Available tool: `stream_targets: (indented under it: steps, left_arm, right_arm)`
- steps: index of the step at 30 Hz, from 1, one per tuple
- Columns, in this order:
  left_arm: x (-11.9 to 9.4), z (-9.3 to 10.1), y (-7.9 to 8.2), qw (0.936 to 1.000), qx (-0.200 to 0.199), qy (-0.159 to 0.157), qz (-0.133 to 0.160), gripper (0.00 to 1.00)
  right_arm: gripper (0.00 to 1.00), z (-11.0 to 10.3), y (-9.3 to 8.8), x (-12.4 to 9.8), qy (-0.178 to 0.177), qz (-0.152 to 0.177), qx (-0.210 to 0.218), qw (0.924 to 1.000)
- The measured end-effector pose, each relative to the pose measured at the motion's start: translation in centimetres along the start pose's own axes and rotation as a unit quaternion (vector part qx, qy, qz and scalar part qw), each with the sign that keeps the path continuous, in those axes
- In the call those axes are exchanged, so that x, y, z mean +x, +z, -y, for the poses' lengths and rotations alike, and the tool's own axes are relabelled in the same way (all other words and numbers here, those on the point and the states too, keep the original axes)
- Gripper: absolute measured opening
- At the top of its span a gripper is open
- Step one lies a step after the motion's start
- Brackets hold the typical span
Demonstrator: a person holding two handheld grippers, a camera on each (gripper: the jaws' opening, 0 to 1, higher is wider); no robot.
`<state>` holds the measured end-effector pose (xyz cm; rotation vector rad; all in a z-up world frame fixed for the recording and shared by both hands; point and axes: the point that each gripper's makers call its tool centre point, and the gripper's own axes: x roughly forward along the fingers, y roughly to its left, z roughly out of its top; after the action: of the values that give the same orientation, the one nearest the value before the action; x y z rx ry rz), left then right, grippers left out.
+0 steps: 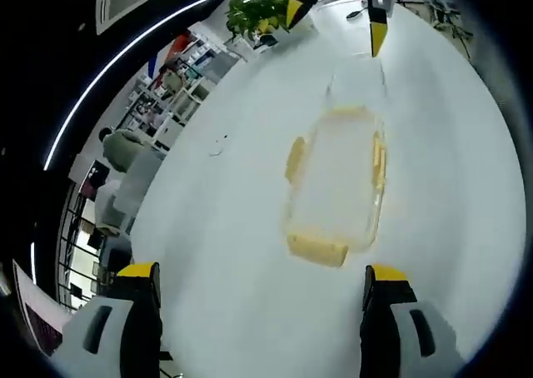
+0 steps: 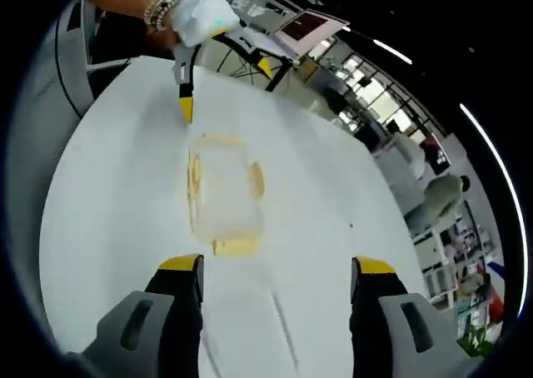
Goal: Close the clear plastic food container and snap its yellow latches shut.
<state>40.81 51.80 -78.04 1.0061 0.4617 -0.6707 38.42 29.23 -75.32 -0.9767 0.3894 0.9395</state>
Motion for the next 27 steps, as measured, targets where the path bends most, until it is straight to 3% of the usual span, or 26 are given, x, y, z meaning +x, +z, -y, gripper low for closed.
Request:
stream_targets:
  steps: [5, 9, 13, 16, 20, 27]
  left_arm:
    - [1.6, 0.1, 0.5, 0.9994, 0.014, -0.03, 0.014, 0.99]
    - [2.6, -0.1, 0.7, 0.9988, 0.018, -0.043, 0.018, 0.98]
    - [3.4, 0.2, 0.8, 0.9978, 0.034, -0.055, 0.017, 0.95]
    - [3.8, 1.1, 0.6, 0.9954, 0.029, -0.09, 0.013, 0.9]
    - [4.0, 1.0, 0.6, 0.9947, 0.031, -0.097, 0.016, 0.91]
    - [4.3, 1.8, 0.9, 0.9908, 0.039, -0.129, 0.016, 0.85]
  right_arm:
    - [0.69, -0.5, 0.1, 2.2, 0.033, -0.004, -0.006, 0.9994]
    - [0.68, -0.9, -0.8, 4.1, 0.059, -0.028, -0.02, 0.9977]
    - [0.66, -1.6, -1.2, 5.2, 0.086, -0.038, -0.014, 0.9954]
    - [0.67, -1.9, -1.3, 5.8, 0.102, -0.043, -0.013, 0.9937]
    - [0.66, -2.0, -1.4, 6.7, 0.119, -0.053, -0.015, 0.9914]
    - [0.61, -3.5, -2.2, 8.0, 0.173, -0.083, -0.038, 0.9807]
